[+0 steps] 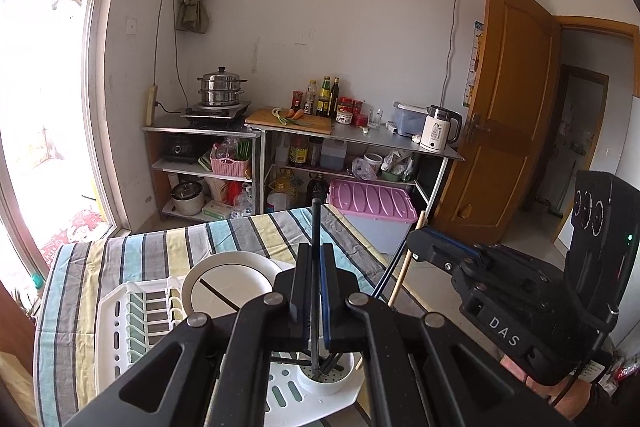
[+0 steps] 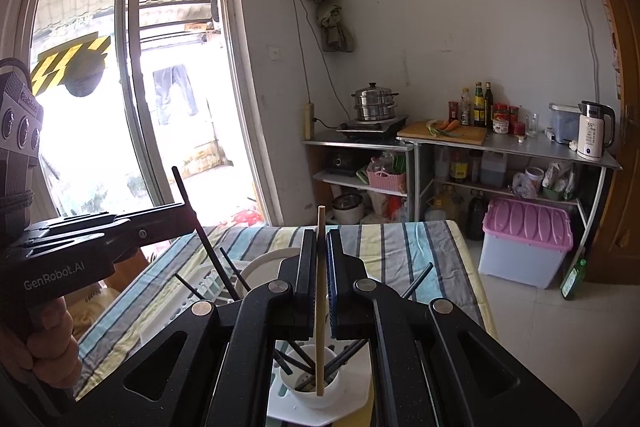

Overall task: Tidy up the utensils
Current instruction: 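Lower both chopsticks into the white cup, then open both tools and pull them up out of the cup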

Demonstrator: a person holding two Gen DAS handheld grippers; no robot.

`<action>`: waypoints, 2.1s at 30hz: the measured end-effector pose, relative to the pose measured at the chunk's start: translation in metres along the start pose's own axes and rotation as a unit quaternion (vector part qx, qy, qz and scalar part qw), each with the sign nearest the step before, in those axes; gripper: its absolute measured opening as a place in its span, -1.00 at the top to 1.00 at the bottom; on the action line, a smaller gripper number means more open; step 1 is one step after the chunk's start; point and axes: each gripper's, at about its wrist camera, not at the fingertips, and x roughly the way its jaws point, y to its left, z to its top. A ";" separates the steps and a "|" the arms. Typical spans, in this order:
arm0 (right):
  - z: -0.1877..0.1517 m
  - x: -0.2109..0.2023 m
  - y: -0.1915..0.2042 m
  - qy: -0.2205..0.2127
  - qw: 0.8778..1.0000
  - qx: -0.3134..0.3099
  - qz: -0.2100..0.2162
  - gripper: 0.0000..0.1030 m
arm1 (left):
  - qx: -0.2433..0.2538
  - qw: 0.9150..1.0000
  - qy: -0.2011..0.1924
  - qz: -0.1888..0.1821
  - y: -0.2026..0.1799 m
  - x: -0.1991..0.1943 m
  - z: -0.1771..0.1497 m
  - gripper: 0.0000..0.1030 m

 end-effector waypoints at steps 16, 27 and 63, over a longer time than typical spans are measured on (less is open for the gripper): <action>-0.026 0.032 -0.014 0.039 0.999 0.012 -0.004 0.91 | -0.013 0.999 0.032 0.005 0.019 0.029 -0.027 0.94; -0.042 0.042 -0.029 0.064 0.997 0.026 -0.017 0.91 | -0.022 0.999 0.044 0.018 0.031 0.034 -0.043 0.94; -0.070 -0.026 -0.013 0.057 0.998 0.026 -0.013 0.68 | -0.025 0.999 0.011 0.046 0.028 -0.043 -0.088 0.92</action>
